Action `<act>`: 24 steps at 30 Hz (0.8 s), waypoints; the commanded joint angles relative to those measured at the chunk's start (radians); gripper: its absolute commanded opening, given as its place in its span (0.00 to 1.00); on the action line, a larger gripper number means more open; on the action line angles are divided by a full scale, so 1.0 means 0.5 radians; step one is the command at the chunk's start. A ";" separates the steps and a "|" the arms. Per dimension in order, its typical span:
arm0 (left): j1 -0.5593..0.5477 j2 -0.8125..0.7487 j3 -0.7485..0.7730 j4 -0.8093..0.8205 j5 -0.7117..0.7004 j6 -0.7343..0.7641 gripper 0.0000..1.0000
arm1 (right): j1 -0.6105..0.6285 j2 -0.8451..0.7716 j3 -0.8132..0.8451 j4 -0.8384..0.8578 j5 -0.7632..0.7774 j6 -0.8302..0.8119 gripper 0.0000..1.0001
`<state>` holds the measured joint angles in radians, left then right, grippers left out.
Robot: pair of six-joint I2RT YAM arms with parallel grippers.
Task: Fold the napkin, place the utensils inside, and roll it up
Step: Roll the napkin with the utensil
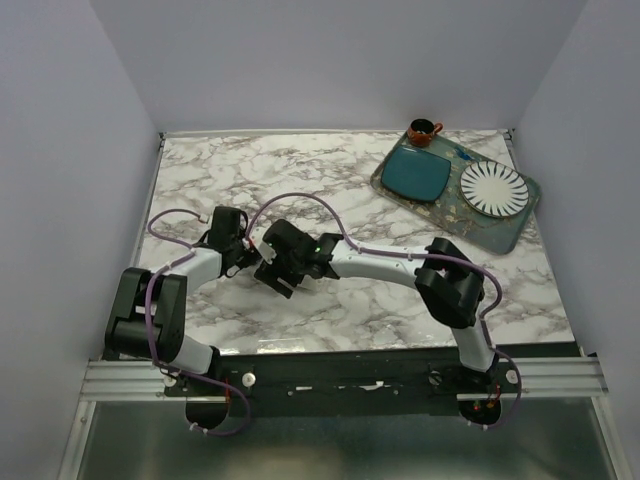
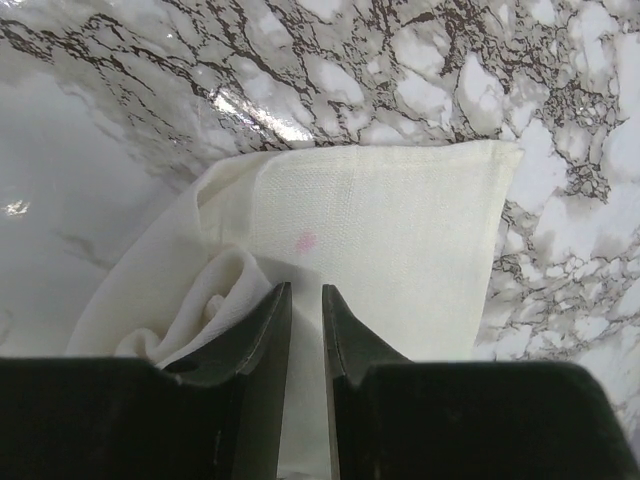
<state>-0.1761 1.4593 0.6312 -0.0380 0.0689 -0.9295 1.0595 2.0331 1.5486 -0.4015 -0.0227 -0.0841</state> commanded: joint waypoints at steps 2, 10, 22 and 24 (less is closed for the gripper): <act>0.012 0.057 0.066 -0.111 0.040 -0.003 0.27 | 0.041 0.143 -0.057 0.171 0.374 -0.178 0.82; 0.012 0.039 0.078 -0.139 0.071 0.021 0.28 | 0.047 0.266 -0.026 0.193 0.450 -0.126 0.70; 0.021 -0.332 0.376 -0.534 -0.205 0.260 0.48 | -0.088 0.226 -0.023 0.070 -0.166 0.183 0.49; 0.036 -0.366 0.397 -0.550 -0.196 0.257 0.49 | -0.122 0.229 -0.020 0.055 -0.340 0.266 0.48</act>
<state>-0.1684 1.3575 0.7631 -0.2512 0.0116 -0.8417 1.0496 2.1216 1.5467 -0.2794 0.0273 -0.0757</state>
